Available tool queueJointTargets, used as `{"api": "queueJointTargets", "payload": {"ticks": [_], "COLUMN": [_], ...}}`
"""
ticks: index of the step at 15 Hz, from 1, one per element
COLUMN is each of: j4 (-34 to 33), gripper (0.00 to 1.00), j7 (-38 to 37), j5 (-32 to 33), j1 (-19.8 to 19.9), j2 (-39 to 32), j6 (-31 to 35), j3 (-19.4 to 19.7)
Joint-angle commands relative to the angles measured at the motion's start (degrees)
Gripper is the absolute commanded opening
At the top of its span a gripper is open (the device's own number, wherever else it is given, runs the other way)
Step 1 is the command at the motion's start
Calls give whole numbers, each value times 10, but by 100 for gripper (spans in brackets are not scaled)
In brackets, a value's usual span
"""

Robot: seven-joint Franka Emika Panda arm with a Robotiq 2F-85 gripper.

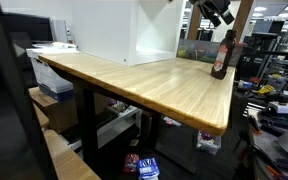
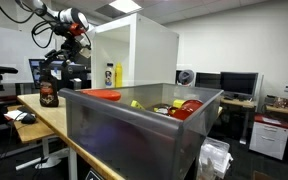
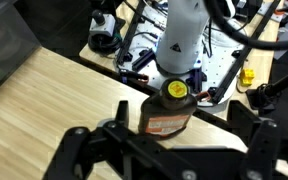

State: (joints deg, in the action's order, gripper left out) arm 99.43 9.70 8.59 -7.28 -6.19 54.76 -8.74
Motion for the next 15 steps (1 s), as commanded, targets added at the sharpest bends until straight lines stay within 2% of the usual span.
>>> {"api": "queueJointTargets", "payload": {"ticks": [1, 9, 15], "j4": [37, 157, 245], "gripper": [100, 100, 100], "j7": [3, -11, -9], "j5": [7, -13, -52], "j1": [-6, -5, -6], "j2": [79, 188, 283], "j6": [82, 321, 466], "j3": [-2, 10, 28]}}
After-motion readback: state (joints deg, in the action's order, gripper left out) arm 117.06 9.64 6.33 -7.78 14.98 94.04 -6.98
